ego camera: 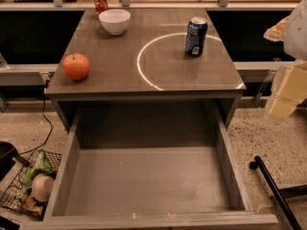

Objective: Place apple into top drawer

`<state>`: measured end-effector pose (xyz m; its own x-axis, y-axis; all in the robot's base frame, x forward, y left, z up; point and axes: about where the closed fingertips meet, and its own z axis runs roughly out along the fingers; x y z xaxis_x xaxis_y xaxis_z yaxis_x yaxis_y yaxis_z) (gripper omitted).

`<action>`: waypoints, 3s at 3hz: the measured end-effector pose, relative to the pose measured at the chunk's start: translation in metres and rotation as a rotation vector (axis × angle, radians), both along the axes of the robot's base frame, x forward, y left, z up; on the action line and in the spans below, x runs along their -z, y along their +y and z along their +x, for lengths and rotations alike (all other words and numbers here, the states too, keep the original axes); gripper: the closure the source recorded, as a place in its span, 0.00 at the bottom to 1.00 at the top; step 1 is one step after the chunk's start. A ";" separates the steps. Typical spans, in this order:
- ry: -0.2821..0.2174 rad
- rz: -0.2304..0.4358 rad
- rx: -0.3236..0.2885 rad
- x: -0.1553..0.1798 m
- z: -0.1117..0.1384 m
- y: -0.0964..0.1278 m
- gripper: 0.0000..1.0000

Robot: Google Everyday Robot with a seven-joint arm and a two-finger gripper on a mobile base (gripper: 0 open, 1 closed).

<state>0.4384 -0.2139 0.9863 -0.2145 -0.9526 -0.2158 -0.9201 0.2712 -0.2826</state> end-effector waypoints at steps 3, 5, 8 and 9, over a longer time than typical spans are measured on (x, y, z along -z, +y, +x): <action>-0.140 0.140 0.000 -0.012 0.035 0.023 0.00; -0.348 0.571 -0.076 -0.031 0.126 0.092 0.00; -0.373 0.981 -0.155 -0.040 0.167 0.177 0.00; -0.368 0.972 -0.189 -0.023 0.173 0.201 0.00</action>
Offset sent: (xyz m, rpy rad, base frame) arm 0.0238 0.0128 0.0081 0.0814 -0.1139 0.0201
